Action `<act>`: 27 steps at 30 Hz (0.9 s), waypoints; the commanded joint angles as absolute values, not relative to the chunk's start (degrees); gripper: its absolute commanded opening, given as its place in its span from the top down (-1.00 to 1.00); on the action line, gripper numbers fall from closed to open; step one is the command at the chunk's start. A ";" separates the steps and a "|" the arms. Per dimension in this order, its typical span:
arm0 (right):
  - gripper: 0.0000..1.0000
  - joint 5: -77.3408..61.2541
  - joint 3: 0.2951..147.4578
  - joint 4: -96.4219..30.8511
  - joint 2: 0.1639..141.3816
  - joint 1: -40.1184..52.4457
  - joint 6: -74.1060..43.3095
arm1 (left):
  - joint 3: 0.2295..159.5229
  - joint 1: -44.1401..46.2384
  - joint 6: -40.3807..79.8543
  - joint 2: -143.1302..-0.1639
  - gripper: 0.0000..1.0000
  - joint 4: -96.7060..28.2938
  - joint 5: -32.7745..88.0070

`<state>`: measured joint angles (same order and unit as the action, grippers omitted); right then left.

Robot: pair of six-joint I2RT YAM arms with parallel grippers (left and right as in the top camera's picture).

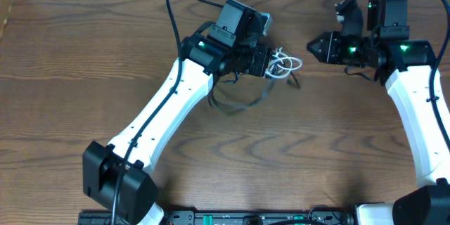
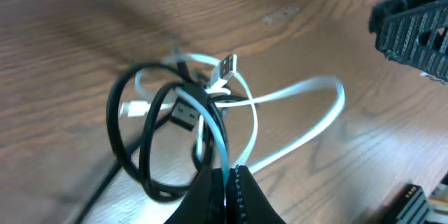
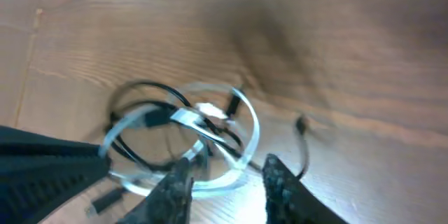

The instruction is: Untangle cables

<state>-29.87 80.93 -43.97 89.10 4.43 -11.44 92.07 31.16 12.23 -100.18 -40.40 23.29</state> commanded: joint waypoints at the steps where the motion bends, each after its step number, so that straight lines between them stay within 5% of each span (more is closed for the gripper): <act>1: 0.32 -32.10 81.14 -42.76 89.19 6.07 -8.01 | 92.47 30.52 12.51 -100.18 0.85 -40.77 27.62; 20: 0.11 -32.10 81.14 -42.68 97.60 11.14 -7.38 | 92.47 17.82 8.14 -100.18 0.85 -38.28 60.90; 24: 0.17 -32.08 81.14 -42.65 99.35 11.79 -7.40 | 92.47 17.08 4.69 -100.18 0.85 -33.82 68.79; 27: 0.44 -31.83 81.12 -42.65 100.62 12.71 -7.42 | 92.47 17.10 4.71 -100.18 0.85 -29.23 72.55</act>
